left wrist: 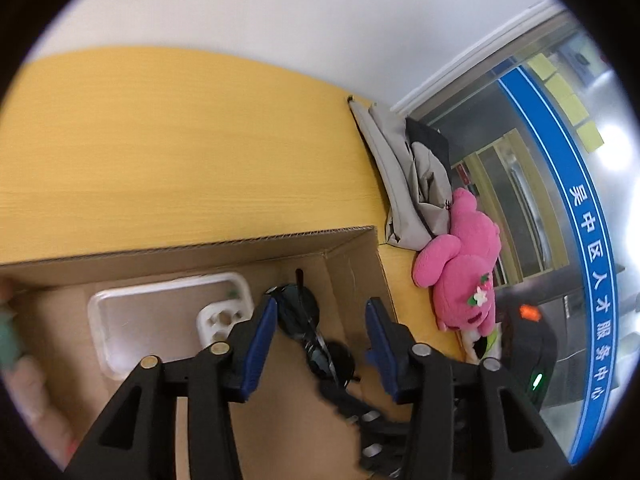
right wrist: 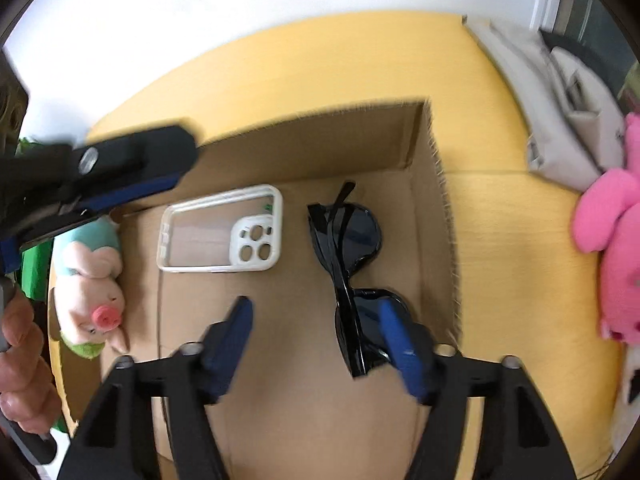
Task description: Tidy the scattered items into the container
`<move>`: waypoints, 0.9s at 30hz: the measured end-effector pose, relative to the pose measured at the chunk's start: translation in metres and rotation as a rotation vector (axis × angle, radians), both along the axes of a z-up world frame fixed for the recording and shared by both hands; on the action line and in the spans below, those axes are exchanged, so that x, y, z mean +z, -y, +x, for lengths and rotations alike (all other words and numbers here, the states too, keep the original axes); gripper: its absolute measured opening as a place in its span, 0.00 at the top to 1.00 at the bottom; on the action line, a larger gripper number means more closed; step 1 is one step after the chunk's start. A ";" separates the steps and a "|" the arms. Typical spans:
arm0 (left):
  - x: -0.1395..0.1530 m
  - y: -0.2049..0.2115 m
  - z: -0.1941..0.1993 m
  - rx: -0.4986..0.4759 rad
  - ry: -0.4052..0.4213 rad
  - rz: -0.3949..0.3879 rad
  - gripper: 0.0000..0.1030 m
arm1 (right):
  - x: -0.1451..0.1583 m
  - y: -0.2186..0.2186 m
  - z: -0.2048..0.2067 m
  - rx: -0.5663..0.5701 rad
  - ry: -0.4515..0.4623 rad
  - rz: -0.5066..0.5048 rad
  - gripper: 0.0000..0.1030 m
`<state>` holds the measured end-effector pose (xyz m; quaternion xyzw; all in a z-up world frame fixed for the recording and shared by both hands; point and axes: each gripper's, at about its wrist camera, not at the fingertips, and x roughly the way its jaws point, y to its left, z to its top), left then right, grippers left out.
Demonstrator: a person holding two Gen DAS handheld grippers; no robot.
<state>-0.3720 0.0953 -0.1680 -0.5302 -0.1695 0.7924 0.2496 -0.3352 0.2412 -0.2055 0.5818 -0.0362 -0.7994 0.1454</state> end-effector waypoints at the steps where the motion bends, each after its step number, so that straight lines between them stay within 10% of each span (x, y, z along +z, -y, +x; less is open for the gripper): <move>1: 0.012 0.007 0.014 0.006 -0.025 -0.017 0.47 | 0.011 -0.003 0.005 -0.002 -0.013 -0.014 0.26; 8: 0.082 0.062 0.131 0.086 -0.145 -0.183 0.26 | 0.087 -0.011 0.069 0.024 -0.111 0.001 0.13; 27: 0.194 0.106 0.324 0.344 -0.283 -0.343 0.25 | 0.208 0.003 0.213 0.060 -0.254 0.084 0.00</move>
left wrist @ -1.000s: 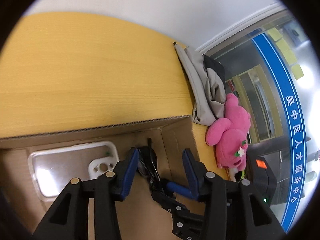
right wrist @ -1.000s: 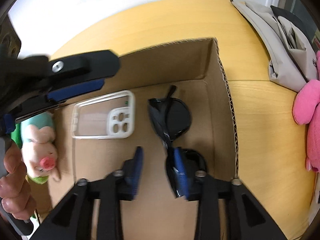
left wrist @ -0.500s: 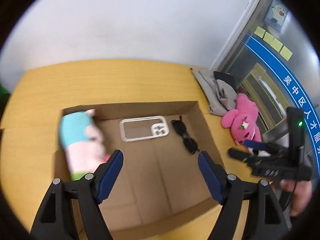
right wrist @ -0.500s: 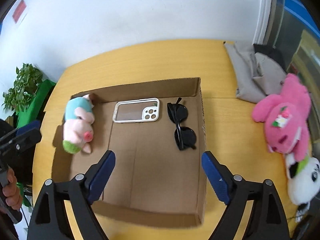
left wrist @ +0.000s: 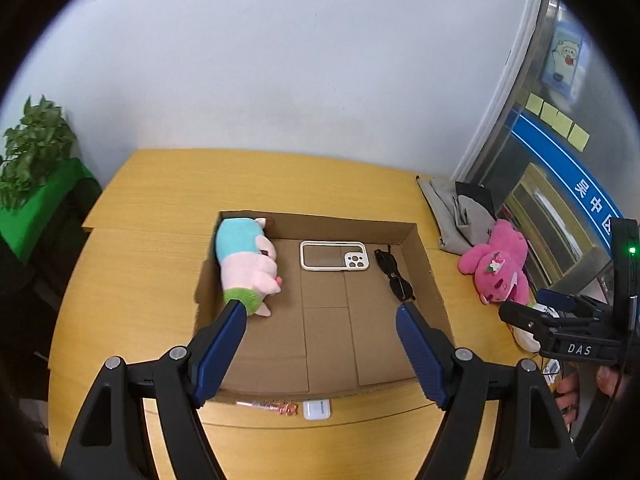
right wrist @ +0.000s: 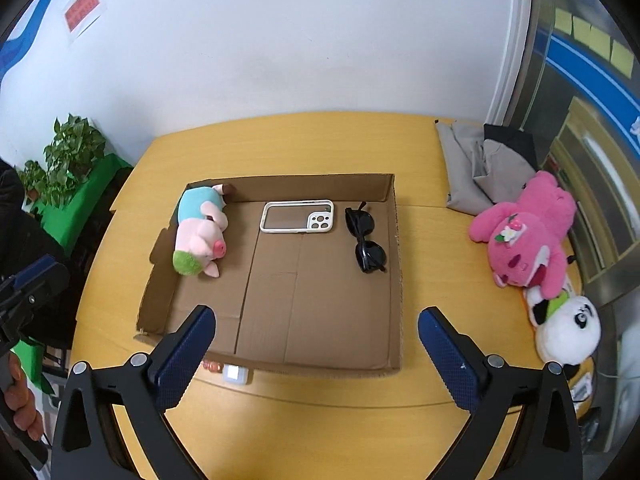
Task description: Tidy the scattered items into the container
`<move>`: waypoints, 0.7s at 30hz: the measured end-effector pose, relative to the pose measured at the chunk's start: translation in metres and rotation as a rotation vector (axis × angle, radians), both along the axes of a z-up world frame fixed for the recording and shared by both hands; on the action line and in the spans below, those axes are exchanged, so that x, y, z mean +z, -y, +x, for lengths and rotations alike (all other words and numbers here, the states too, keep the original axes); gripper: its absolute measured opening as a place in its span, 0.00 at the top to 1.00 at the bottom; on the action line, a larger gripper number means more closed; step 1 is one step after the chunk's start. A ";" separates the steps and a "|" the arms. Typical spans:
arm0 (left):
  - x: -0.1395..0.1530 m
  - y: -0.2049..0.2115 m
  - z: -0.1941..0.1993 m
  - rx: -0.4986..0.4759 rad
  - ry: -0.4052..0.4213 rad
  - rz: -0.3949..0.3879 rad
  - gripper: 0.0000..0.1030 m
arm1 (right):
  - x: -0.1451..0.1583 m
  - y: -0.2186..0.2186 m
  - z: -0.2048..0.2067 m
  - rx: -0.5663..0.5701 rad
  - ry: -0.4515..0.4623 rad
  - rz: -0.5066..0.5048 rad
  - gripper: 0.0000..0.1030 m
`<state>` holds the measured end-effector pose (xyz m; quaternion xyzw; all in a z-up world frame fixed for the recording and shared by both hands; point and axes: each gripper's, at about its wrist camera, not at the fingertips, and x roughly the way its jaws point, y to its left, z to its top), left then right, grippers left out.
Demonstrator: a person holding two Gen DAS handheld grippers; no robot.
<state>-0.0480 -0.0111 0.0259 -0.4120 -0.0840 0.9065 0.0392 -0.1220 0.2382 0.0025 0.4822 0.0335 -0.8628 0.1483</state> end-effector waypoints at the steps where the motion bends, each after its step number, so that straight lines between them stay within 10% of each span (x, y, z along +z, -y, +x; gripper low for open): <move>1: 0.002 0.000 0.004 -0.001 0.000 0.004 0.25 | 0.002 -0.001 0.004 0.000 -0.003 0.001 0.00; 21: 0.006 0.003 0.039 -0.023 0.037 0.037 0.25 | 0.023 -0.002 0.044 0.006 -0.034 0.028 0.00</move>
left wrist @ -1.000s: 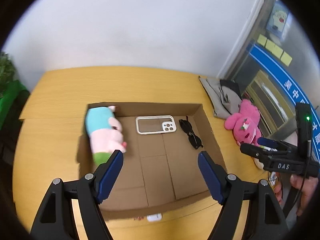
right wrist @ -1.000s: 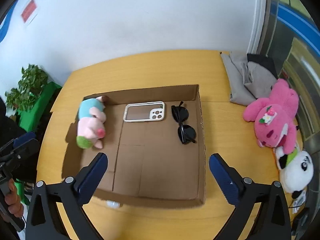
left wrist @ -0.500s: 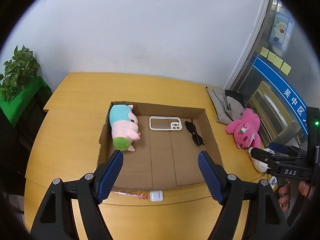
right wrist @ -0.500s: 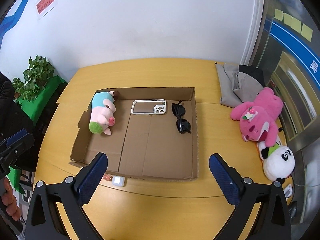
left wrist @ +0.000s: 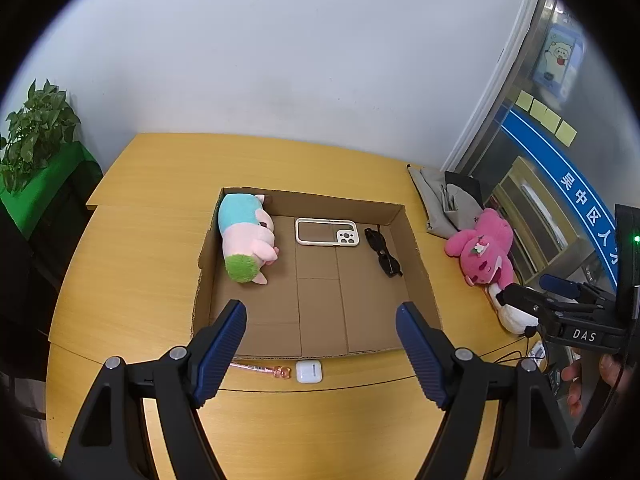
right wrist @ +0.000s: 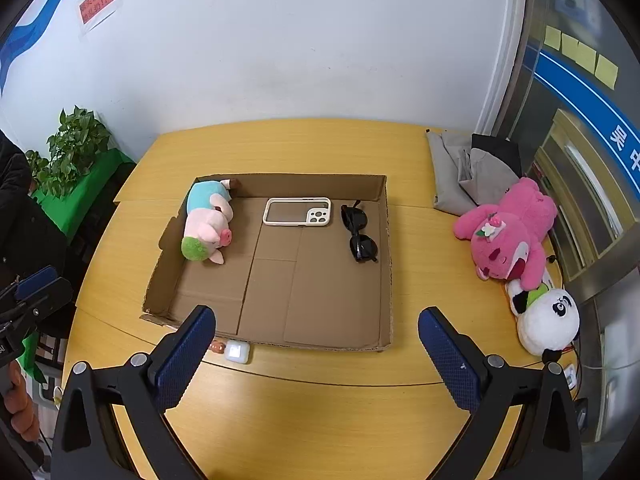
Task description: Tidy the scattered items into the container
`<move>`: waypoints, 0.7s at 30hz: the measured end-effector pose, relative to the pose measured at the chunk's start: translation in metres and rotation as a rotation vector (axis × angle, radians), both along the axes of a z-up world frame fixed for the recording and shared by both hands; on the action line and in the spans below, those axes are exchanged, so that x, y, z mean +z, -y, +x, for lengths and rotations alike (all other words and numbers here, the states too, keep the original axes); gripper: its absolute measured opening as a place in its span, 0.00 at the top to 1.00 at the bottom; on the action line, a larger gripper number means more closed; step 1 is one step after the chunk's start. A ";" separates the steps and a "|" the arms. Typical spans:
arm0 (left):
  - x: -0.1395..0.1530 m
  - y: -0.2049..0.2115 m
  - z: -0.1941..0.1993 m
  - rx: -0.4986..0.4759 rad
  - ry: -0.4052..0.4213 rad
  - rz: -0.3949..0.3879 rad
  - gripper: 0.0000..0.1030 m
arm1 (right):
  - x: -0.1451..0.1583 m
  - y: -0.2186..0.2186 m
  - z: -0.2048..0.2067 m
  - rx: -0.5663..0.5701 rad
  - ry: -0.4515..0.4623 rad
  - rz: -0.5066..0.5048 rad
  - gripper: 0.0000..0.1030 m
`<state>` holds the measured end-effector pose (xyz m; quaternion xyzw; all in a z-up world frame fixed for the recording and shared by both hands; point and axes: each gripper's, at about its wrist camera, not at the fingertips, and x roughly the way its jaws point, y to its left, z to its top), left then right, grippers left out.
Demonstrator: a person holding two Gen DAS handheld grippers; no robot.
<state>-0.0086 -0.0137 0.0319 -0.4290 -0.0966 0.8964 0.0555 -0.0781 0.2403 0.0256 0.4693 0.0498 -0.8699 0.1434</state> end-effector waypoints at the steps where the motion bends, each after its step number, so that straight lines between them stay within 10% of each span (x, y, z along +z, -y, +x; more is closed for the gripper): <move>1: 0.000 0.000 0.000 -0.001 -0.001 -0.006 0.25 | 0.000 0.001 0.000 0.000 0.000 -0.001 0.00; 21: -0.025 0.005 -0.022 -0.003 0.070 0.020 0.25 | -0.023 0.001 -0.018 0.013 0.042 -0.004 0.00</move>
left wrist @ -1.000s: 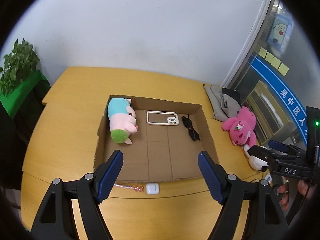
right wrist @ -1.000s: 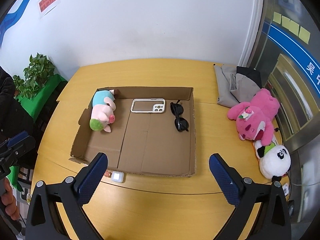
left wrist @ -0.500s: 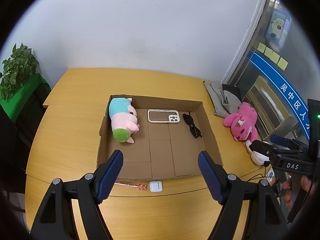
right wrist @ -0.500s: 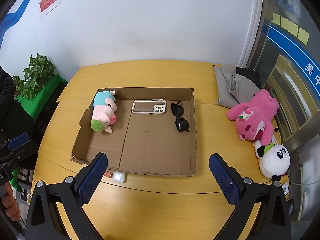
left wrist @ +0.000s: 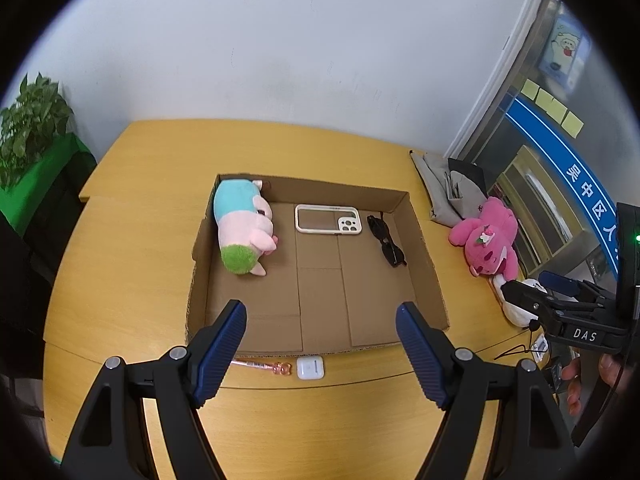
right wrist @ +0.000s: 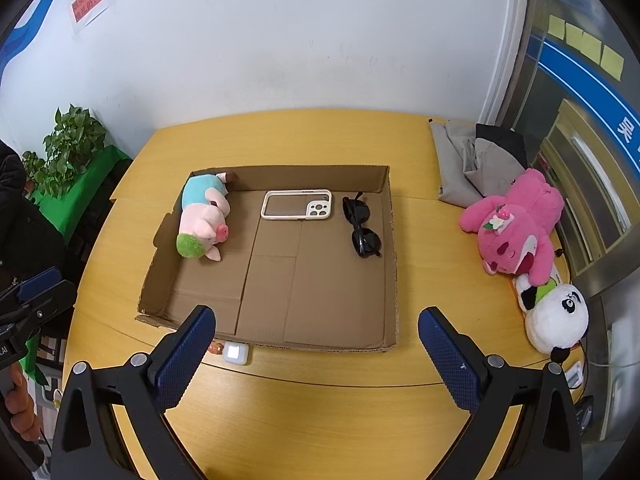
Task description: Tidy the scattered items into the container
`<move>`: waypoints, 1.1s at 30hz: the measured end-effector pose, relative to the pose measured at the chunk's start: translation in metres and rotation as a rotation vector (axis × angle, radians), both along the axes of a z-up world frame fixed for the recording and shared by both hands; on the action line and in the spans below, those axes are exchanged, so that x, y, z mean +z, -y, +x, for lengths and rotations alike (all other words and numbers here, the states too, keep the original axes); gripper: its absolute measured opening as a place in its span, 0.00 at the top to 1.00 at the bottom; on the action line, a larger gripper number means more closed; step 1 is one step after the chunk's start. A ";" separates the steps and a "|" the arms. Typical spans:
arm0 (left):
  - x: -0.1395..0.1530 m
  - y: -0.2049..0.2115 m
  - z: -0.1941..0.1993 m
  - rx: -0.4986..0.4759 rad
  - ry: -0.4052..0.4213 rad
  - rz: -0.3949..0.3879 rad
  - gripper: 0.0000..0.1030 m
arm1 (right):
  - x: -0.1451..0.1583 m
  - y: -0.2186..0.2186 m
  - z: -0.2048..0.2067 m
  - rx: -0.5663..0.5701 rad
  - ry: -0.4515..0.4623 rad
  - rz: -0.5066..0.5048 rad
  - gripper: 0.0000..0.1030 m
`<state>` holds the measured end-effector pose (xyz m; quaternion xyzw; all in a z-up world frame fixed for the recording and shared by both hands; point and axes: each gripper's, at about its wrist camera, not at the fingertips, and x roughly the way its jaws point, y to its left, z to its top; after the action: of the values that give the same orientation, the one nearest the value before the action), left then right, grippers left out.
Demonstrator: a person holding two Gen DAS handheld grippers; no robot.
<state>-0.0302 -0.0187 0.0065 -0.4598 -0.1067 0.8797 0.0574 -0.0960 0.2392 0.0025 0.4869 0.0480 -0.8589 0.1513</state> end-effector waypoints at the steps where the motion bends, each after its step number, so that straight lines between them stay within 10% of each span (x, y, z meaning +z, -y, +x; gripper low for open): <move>1: -0.004 0.002 0.000 0.005 0.007 0.004 0.25 | -0.003 0.001 -0.001 0.009 0.005 0.000 0.00; 15: -0.133 0.069 0.018 0.180 0.266 0.112 0.25 | -0.119 0.060 0.033 0.402 0.197 0.021 0.01; 25: -0.244 0.115 0.013 0.416 0.442 0.347 0.25 | -0.195 0.148 0.093 0.899 0.020 0.165 0.15; 33: -0.286 0.122 0.003 0.462 0.466 0.510 0.25 | -0.237 0.182 0.087 1.021 -0.025 0.188 0.21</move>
<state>-0.0269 -0.1409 -0.2797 -0.5817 -0.4317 0.6872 -0.0549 -0.0088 0.0568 -0.2348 0.4029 0.3583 -0.6734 0.5059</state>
